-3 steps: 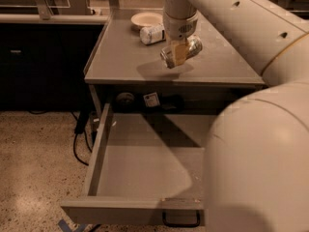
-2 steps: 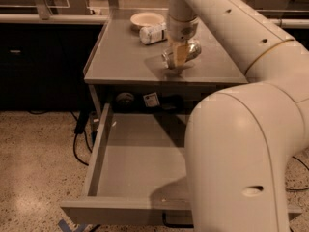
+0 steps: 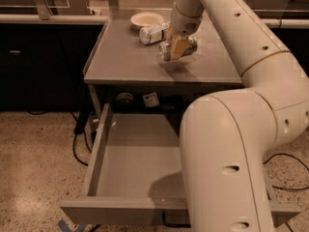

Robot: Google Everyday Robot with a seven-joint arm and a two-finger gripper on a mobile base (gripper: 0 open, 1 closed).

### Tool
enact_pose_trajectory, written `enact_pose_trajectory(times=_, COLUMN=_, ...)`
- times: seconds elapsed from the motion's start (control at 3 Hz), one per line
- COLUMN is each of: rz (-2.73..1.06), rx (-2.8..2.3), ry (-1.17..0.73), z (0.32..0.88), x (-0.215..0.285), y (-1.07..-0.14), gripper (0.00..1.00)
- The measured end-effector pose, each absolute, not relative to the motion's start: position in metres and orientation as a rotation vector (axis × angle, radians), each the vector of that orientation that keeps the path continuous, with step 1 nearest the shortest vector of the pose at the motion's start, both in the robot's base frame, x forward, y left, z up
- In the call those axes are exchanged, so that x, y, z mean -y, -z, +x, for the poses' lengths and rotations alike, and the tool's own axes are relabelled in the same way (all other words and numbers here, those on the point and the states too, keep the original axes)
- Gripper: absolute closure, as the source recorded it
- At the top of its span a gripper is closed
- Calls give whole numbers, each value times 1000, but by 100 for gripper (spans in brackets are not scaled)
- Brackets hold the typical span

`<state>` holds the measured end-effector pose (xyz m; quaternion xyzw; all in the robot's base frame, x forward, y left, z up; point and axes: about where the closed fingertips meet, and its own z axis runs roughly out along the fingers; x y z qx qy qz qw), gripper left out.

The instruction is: Pick 7up can from top drawer and place on counter

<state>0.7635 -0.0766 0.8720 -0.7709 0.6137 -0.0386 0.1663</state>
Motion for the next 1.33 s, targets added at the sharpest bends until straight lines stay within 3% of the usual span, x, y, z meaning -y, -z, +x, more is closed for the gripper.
enact_pose_trajectory(times=1.0, rz=-2186, rx=-1737, ry=118, z=770, x=72, y=-866, gripper=12)
enact_pose_trajectory(times=1.33, rz=-2186, rx=-1737, ry=118, z=770, x=72, y=-866, gripper=0)
